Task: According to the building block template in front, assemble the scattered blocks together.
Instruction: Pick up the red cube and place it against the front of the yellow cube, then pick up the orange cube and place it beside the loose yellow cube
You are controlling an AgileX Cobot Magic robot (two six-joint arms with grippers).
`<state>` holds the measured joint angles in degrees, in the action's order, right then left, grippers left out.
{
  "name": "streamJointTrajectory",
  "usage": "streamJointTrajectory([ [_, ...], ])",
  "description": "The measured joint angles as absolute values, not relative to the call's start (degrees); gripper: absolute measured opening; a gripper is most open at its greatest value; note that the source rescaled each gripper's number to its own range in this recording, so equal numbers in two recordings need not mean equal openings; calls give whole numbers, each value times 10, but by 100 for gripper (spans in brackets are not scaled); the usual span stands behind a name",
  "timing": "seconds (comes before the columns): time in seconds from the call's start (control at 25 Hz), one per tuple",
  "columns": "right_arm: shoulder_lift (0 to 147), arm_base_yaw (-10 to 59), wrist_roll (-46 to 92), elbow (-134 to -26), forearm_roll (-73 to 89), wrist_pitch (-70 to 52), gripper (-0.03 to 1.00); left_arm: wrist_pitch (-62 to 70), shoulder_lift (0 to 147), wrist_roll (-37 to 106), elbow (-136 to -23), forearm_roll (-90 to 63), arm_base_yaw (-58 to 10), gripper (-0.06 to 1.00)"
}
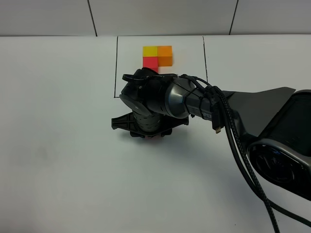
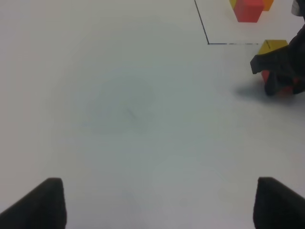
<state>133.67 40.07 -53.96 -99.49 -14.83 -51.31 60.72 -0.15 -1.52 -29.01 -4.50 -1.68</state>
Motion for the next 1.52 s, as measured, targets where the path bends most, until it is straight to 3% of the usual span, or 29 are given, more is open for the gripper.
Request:
streamJointTrajectory([
  [0.76,1337,401,-532,-995,-145,-512,3,607,-2,-15,-290,-45,-17,73],
  [0.88,1335,400,-524,-995,-145,-508,17,607,-2,-15,-290,-45,-17,73],
  [1.12,1322,398,-493,-993,-135,-504,70,607,-2,-15,-290,-45,-17,73],
  [1.24,1291,398,-471,-993,-119,-511,91,607,-2,-15,-290,-45,-17,73],
  [1.36,1244,399,-438,-965,-106,-521,99,607,-2,-15,-290,-45,-17,73],
  [1.52,1150,399,-426,-845,-109,-496,100,607,-2,-15,-290,-45,-17,73],
])
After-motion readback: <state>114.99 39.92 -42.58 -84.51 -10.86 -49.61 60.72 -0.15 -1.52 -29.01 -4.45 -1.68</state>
